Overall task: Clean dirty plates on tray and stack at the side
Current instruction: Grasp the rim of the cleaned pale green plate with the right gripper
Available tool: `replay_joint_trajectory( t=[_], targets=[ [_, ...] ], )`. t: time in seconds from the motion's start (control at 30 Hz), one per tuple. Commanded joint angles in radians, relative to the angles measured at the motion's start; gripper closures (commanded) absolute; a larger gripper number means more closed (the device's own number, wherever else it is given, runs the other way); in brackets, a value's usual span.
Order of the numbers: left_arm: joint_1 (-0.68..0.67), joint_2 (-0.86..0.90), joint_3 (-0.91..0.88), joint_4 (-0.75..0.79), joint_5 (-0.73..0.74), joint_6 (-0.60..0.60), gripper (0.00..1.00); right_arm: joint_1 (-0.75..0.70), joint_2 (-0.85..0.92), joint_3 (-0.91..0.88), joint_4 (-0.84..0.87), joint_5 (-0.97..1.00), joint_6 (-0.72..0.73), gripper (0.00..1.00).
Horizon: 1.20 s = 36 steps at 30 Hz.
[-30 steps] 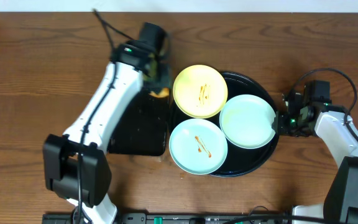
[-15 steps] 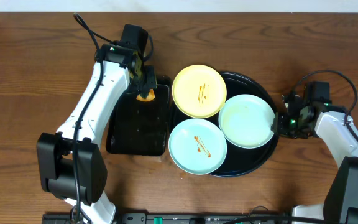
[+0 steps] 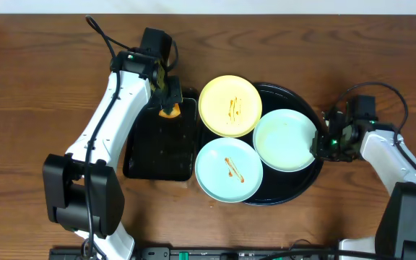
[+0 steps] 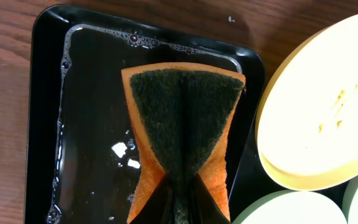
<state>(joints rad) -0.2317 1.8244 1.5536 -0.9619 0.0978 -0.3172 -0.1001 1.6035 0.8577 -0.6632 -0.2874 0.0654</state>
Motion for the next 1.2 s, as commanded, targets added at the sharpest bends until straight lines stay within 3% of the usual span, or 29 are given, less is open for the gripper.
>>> replay_joint_trajectory(
  t=[0.0, 0.13, 0.33, 0.53, 0.9, 1.17],
  targets=[
    [0.002, -0.013, -0.005, -0.003, -0.001, -0.002, 0.93, 0.005, 0.003, -0.042, 0.029, 0.025, 0.047, 0.91],
    [0.002, -0.013, -0.005, -0.003, -0.001, -0.002, 0.93, 0.005, 0.0, -0.046, 0.015, 0.01, 0.088, 0.9],
    [0.002, -0.012, -0.005, -0.003, -0.001, -0.002, 0.92, -0.002, -0.03, -0.018, -0.018, -0.001, 0.087, 0.72],
    [0.002, -0.013, -0.005, -0.003, -0.001, -0.002, 0.92, -0.005, -0.115, 0.029, -0.056, 0.031, 0.088, 0.64],
    [0.002, -0.013, -0.005, -0.003, -0.001, -0.002, 0.92, -0.003, -0.125, 0.008, -0.232, 0.061, 0.201, 0.63],
    [0.002, -0.012, -0.005, -0.01, -0.001, -0.002, 0.93, -0.003, -0.125, -0.058, -0.192, -0.052, 0.266, 0.62]
  ],
)
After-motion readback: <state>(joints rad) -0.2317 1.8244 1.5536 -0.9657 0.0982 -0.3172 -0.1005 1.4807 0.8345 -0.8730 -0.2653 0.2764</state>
